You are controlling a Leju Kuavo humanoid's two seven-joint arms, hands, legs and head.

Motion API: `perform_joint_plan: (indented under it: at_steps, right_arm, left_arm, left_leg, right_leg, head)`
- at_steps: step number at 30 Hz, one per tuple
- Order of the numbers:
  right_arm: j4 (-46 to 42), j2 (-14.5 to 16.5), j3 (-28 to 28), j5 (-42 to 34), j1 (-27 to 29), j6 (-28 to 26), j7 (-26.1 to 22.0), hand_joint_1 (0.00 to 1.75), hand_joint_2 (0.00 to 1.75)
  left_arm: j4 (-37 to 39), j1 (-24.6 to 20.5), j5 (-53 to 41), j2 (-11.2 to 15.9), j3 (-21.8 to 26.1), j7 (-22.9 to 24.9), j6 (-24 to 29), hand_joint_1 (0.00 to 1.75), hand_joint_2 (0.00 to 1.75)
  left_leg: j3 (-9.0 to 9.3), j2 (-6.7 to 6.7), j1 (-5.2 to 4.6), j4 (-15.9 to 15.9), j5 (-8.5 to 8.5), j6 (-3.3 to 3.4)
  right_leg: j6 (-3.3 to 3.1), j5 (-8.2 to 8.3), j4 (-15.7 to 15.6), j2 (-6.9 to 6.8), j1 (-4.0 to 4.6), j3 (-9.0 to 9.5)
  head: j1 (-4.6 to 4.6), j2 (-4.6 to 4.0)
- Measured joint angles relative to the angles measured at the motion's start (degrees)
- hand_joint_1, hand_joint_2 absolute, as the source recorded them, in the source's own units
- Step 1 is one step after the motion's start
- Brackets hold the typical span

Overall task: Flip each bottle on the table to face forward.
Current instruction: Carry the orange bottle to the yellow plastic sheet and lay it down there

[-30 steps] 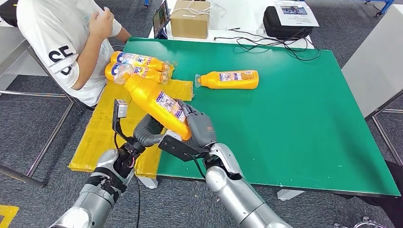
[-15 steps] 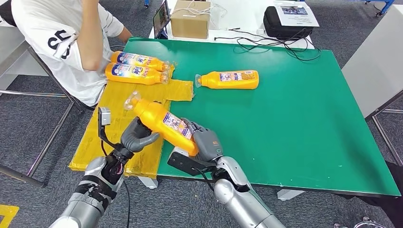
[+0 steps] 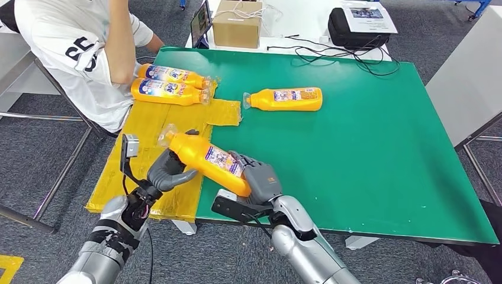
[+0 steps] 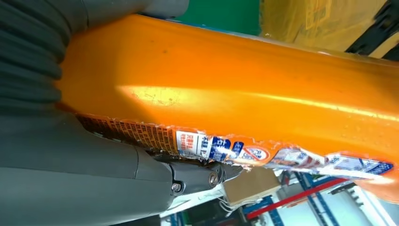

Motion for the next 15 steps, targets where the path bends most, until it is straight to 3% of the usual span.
perform_joint_plan:
  at_steps: [15]
  right_arm:
    - [2.2, 0.7, 4.9, 4.0, -5.4, 1.6, 1.4, 1.75, 1.75]
  left_arm:
    - [3.8, -4.4, 3.2, 0.0, -2.5, 3.2, 1.3, 0.0, 1.75]
  left_leg:
    - [0.0, 0.0, 0.0, 0.0, 0.01, 0.0]
  right_leg:
    - [0.0, 0.01, 0.0, 0.0, 0.0, 0.0]
  head:
    - [0.0, 0.0]
